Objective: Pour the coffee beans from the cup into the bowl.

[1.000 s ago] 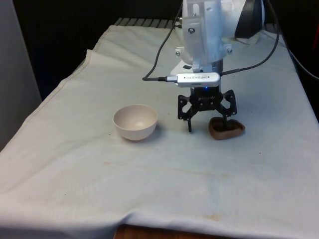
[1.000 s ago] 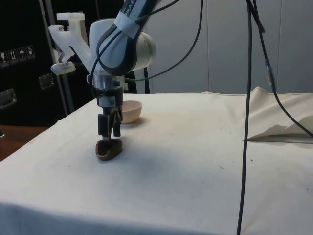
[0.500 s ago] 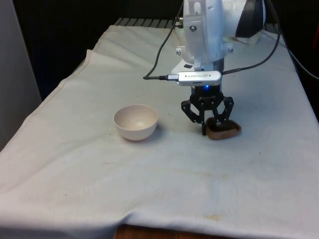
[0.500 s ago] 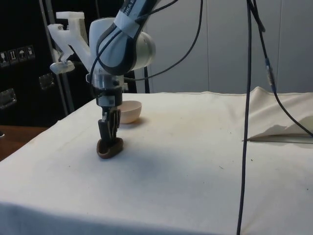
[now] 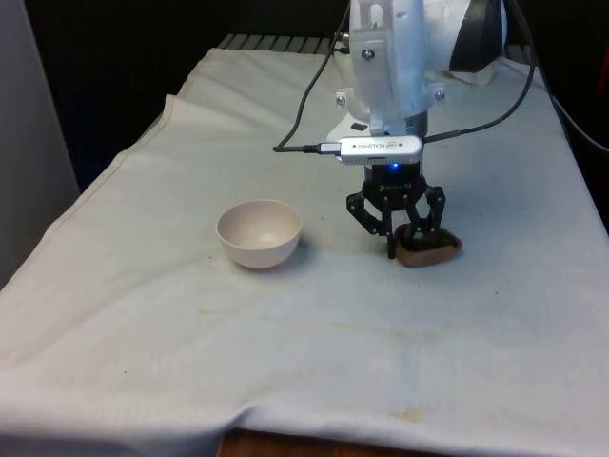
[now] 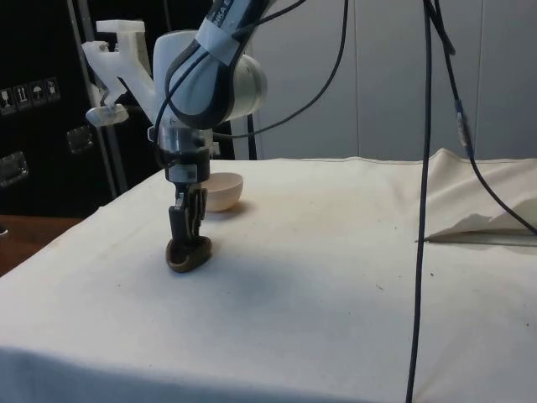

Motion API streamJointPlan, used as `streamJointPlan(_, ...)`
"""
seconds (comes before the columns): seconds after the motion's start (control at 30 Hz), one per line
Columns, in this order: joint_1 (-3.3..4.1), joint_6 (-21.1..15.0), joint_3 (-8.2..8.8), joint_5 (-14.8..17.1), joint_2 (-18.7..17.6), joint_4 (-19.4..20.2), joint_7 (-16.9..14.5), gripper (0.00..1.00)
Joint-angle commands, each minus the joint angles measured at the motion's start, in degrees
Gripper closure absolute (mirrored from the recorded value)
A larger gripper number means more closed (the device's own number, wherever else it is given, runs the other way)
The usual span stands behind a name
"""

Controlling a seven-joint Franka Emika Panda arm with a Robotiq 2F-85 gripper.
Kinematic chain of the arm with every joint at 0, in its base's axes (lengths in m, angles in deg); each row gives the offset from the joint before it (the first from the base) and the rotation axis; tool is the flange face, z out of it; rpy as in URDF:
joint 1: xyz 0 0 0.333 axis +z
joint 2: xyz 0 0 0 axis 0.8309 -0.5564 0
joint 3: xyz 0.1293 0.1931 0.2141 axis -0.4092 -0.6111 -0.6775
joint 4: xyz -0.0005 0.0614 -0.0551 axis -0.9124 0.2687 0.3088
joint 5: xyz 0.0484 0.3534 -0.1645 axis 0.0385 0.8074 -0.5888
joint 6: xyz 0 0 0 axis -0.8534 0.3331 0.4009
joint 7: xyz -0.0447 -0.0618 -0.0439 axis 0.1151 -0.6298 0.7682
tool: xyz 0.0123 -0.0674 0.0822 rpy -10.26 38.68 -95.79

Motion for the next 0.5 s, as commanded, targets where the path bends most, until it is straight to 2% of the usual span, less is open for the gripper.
streamJointPlan(0.0,0.34,-0.06,0.29,-0.29,0.23,0.17,0.34,0.97)
streamJointPlan(0.1,0.46,0.11,0.34,-0.34,0.69,0.23,0.46,0.97)
streamJointPlan(0.13,0.11,0.00,0.00,0.00,0.17,0.00,0.00,0.97)
streamJointPlan(0.17,0.46,0.11,0.40,-0.34,0.86,0.29,0.46,0.97)
streamJointPlan(0.4,0.63,0.97,0.69,-0.63,3.04,0.92,0.86,0.97)
streamJointPlan(0.43,0.11,0.63,0.06,0.00,2.35,0.52,0.06,0.97)
streamJointPlan(0.47,0.69,1.20,0.69,-0.69,3.27,0.92,0.86,0.97)
